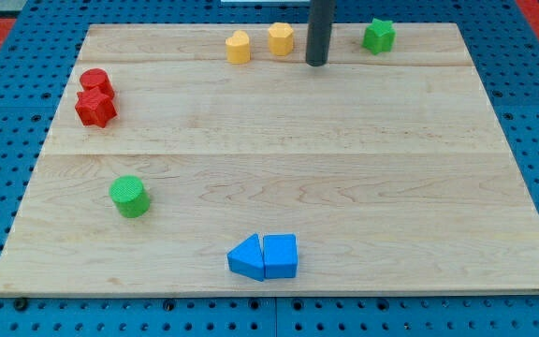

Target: Move the green circle towards the center

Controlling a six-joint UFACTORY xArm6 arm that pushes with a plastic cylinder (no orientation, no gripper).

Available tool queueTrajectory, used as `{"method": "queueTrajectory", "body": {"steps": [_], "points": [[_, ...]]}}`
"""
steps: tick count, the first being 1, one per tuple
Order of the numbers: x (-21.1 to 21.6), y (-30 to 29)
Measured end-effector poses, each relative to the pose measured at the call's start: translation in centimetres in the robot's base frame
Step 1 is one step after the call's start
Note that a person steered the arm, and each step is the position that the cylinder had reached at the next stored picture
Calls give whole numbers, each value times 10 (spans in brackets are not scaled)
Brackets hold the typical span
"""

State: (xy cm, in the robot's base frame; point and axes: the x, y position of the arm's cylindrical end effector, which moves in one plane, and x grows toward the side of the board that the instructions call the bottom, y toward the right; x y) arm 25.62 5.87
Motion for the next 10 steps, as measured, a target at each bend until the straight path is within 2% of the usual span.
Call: {"method": "queueTrajectory", "body": {"steps": [1, 3, 4, 5, 6, 7, 8, 9, 10], "points": [[-35, 14], [-17, -88], [46, -33], [169, -45], [266, -114], [271, -229], [274, -234], [284, -322], [250, -331]]}}
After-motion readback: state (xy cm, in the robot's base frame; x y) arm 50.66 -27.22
